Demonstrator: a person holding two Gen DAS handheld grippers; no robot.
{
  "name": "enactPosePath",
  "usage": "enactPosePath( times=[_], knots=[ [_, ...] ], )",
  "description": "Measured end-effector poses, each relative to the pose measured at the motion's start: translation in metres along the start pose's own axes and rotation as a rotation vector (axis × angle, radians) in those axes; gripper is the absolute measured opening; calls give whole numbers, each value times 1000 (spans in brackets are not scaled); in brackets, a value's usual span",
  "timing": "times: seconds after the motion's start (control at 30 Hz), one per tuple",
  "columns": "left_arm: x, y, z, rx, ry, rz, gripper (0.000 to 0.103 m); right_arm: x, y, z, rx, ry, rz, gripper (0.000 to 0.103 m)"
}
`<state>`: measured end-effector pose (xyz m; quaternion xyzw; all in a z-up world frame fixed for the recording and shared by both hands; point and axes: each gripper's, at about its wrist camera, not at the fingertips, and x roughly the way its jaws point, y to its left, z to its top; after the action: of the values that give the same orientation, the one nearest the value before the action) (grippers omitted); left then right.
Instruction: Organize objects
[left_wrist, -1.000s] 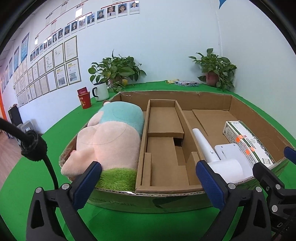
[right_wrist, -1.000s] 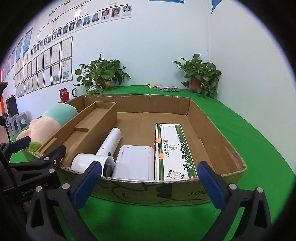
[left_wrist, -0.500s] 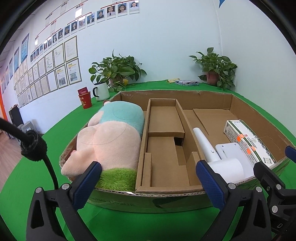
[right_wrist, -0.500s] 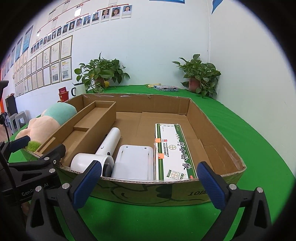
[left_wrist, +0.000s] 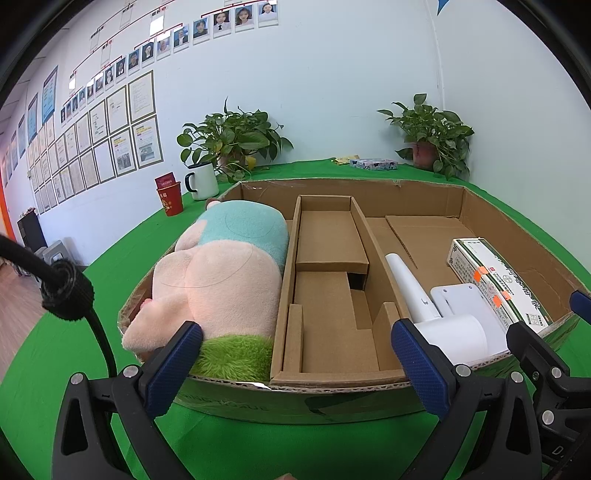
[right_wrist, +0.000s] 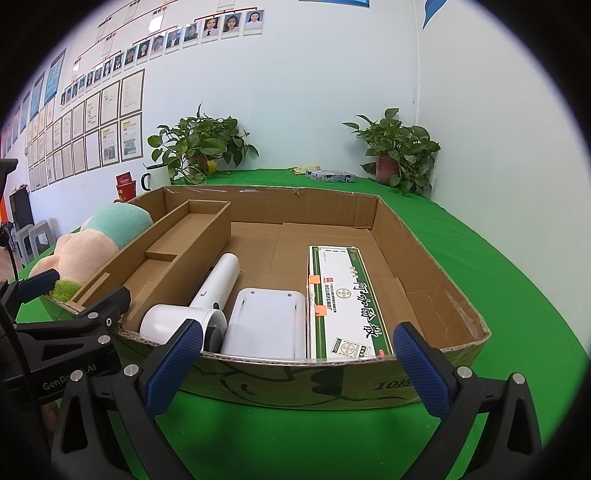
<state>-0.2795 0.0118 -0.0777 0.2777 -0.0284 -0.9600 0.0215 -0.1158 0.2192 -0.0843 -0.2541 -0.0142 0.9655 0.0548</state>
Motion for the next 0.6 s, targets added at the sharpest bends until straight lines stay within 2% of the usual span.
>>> enactPosePath(
  times=[0.6],
  knots=[
    [1, -1, -1, -1, 1, -2, 103, 0, 0, 0, 0, 0, 0, 102]
  ],
)
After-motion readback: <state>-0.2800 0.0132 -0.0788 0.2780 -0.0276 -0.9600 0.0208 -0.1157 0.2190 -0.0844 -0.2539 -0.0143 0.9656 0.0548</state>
